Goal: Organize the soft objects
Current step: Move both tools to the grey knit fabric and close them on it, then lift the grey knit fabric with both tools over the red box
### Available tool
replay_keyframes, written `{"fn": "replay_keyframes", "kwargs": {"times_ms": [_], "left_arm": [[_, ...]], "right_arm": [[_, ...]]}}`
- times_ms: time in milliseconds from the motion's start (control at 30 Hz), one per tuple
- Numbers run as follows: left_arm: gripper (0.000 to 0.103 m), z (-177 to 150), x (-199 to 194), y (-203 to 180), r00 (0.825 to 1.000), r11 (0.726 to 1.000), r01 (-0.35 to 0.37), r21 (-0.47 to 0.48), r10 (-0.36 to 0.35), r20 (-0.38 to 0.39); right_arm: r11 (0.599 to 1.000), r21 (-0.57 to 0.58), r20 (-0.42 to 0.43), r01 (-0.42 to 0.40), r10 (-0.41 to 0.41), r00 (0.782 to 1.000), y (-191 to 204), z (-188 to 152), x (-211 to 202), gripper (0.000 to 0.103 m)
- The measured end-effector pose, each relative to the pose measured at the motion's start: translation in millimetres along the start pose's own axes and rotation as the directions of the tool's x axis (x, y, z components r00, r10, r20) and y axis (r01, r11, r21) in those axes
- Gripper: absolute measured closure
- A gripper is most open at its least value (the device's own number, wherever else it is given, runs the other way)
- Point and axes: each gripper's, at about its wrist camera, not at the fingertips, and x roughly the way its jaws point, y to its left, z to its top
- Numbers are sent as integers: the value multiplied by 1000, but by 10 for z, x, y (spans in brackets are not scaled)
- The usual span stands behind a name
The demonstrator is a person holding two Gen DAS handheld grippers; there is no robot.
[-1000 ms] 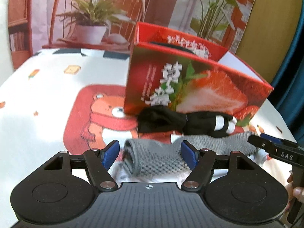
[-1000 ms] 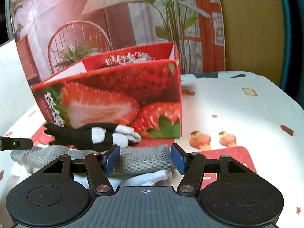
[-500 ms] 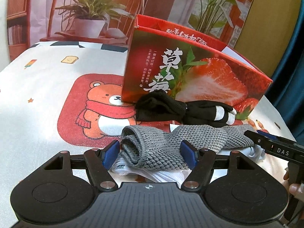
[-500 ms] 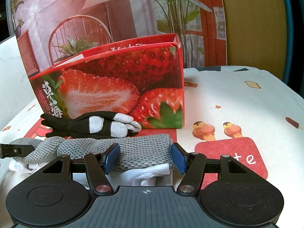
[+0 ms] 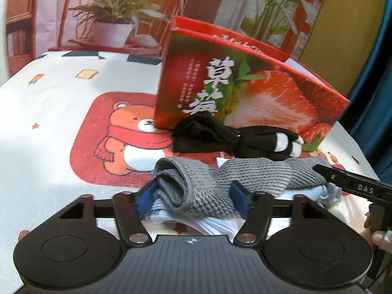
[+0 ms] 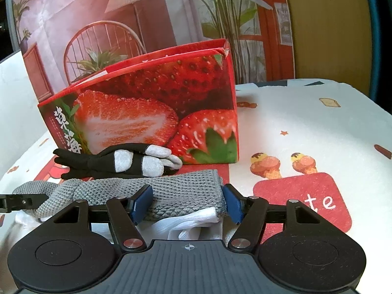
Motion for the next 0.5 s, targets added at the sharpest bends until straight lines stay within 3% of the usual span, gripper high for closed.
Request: {"fn": "replay_keyframes", "kwargs": {"times_ms": [100, 167, 233, 300, 500], "left_arm": [[68, 12, -50, -89, 1000, 998, 0, 65, -1, 23], [77, 37, -86, -134, 1000, 997, 4, 81, -6, 28], [79, 65, -119, -162, 999, 996, -4, 90, 1, 35], [82, 112, -159, -159, 999, 996, -3, 87, -1, 43], [82, 244, -341, -170, 996, 995, -12, 99, 4, 89]], "right_arm": [[1000, 4, 3, -8, 8, 1000, -3, -3, -13, 44], [1000, 8, -2, -5, 5, 1000, -1, 6, -20, 47], [1000, 7, -8, 3, -3, 1000, 4, 28, -28, 55], [1000, 23, -17, 2, -2, 1000, -14, 67, -42, 75], [997, 12, 24, -73, 73, 997, 54, 267, -192, 85]]}}
